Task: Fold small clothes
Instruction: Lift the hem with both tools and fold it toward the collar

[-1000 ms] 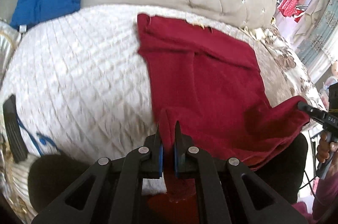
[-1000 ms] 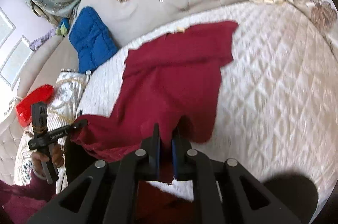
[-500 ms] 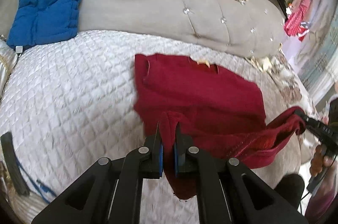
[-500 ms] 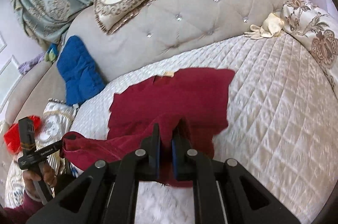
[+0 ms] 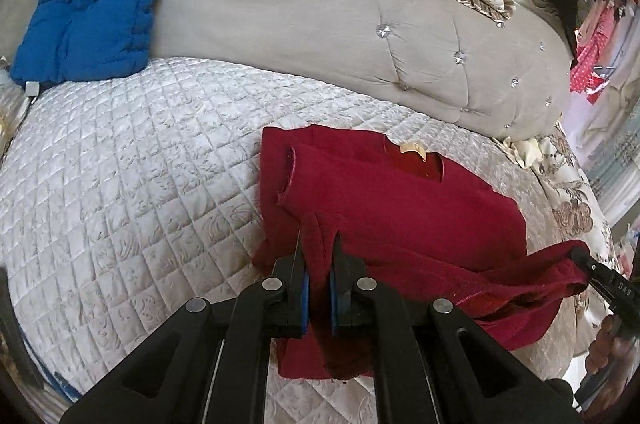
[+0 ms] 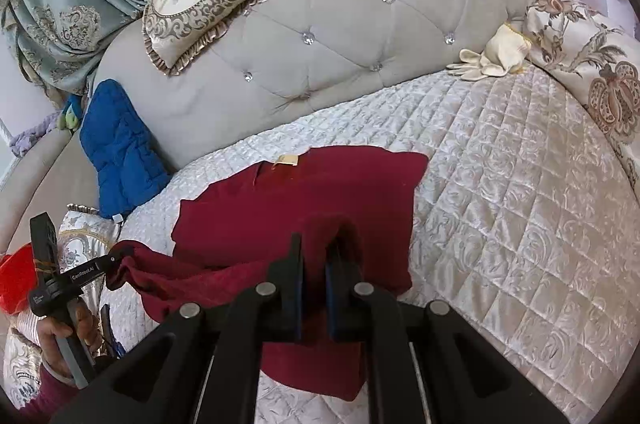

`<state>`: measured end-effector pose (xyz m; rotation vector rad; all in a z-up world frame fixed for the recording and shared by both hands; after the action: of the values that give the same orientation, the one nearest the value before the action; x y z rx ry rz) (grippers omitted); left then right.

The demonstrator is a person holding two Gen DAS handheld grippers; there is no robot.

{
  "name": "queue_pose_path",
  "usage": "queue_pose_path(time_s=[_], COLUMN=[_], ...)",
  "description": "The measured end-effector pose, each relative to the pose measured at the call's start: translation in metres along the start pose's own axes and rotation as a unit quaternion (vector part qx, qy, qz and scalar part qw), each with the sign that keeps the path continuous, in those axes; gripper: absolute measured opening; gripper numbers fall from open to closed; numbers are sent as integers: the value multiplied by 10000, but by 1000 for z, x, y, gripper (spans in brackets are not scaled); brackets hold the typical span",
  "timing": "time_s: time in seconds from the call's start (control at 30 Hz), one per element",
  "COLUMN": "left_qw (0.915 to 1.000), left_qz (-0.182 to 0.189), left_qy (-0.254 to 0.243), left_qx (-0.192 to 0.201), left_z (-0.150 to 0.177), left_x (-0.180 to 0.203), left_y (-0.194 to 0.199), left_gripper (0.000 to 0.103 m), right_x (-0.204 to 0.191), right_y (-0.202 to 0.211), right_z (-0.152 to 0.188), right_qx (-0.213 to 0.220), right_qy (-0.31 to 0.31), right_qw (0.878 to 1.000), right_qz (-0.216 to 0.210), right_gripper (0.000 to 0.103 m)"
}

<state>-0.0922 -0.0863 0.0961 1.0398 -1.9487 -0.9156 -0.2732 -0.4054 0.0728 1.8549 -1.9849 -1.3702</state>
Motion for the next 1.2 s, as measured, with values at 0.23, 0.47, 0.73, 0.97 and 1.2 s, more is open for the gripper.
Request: queue_pose_path(time_s=[0.23, 0.47, 0.73, 0.97, 1.2], left_qw=[10000, 9999, 9998, 9992, 9985], left_qz=[-40, -27, -29, 12, 30], left_qy=[-29, 64, 142, 384, 473], left_qx=[45, 81, 112, 98, 258], left_z=[0, -4, -18, -40, -49], left_x=[-1, -5, -5, -6, -10], left_y=[1, 0, -8, -26, -47], left_gripper=[0, 0, 0, 0, 0], right_x=[0, -2, 1, 3, 6], right_y=[-2, -4, -15, -27, -48], right_z=[-1, -5, -16, -30, -43], right_qx=[-5, -6, -31, 5, -55], right_qy=[-1, 25, 6, -4, 59], right_qw=[10000, 10000, 10000, 9998, 9991], right_qz=[10, -6, 55, 202, 414], right_gripper=[9, 9, 9, 9, 9])
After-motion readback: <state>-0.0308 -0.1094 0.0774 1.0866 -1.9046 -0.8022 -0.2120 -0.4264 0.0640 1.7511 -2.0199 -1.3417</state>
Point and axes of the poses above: each gripper's, at about its wrist camera, not at the fingertips, and y roughly against the way its jaws point, x to its right, z to its underside, the point moved 5 cm from there along -y, roughly the way its jaws point, and after that the axes turned 8 degrees about -x, right-handed, at the moved point
